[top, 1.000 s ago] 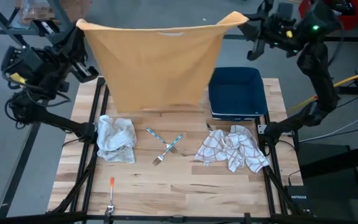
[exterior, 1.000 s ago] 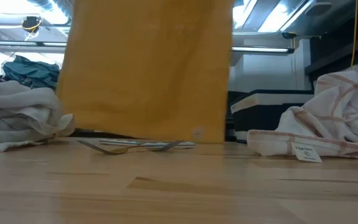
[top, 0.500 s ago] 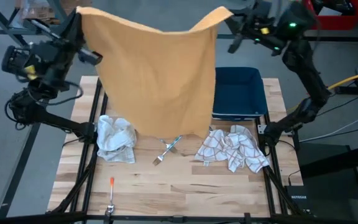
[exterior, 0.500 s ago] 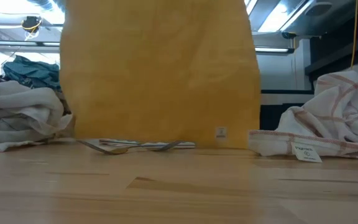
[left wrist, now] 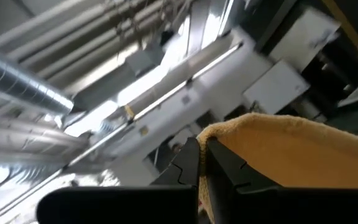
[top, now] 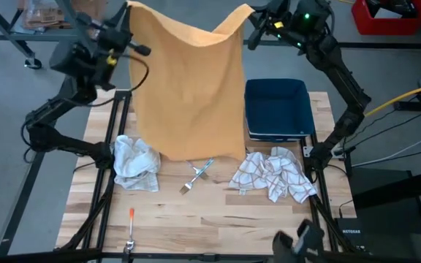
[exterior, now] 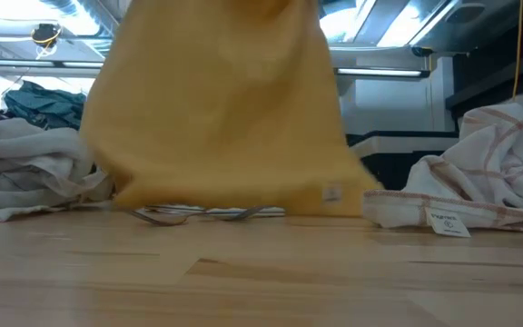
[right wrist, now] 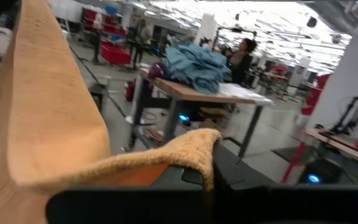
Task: Fold towel
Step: Fold the yellow towel
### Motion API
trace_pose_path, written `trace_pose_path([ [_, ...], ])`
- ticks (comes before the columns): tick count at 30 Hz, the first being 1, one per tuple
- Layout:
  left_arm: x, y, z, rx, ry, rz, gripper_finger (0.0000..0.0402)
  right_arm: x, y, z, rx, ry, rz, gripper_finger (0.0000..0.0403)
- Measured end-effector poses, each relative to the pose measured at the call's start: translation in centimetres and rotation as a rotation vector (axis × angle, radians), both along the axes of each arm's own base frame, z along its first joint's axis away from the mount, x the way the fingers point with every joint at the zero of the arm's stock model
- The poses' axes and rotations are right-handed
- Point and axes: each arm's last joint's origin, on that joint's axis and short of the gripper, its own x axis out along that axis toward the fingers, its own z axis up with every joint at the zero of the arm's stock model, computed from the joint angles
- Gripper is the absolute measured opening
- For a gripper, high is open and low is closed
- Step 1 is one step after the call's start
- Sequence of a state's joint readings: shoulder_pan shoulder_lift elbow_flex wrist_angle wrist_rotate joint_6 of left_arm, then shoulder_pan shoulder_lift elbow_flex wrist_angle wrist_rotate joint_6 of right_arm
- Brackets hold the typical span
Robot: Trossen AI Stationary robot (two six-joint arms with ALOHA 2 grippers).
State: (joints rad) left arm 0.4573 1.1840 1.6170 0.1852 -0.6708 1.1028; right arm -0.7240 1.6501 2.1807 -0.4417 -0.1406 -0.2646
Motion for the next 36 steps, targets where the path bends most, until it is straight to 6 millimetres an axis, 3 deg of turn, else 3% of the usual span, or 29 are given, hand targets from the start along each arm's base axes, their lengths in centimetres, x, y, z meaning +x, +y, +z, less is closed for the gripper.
trace_pose_path([
  [12,1.0,7.3,-2.8,-0.125,0.032,0.154,0.0000,0.8,-5.0,-3.0,0.042,0.092,-0.083,0.0001],
  [18,1.0,9.5,-3.7,-0.162,-0.011,0.122,0.0000,0.4,-5.9,-3.6,0.031,0.145,-0.110,0.0001],
  [24,1.1,9.2,-4.7,-0.253,0.074,0.111,0.0000,0.3,-5.8,-4.7,0.114,0.229,-0.102,0.0001],
  [36,0.3,5.3,-8.0,-0.623,0.273,0.020,0.0000,-0.5,-4.2,-8.4,0.452,0.491,0.052,0.0001],
])
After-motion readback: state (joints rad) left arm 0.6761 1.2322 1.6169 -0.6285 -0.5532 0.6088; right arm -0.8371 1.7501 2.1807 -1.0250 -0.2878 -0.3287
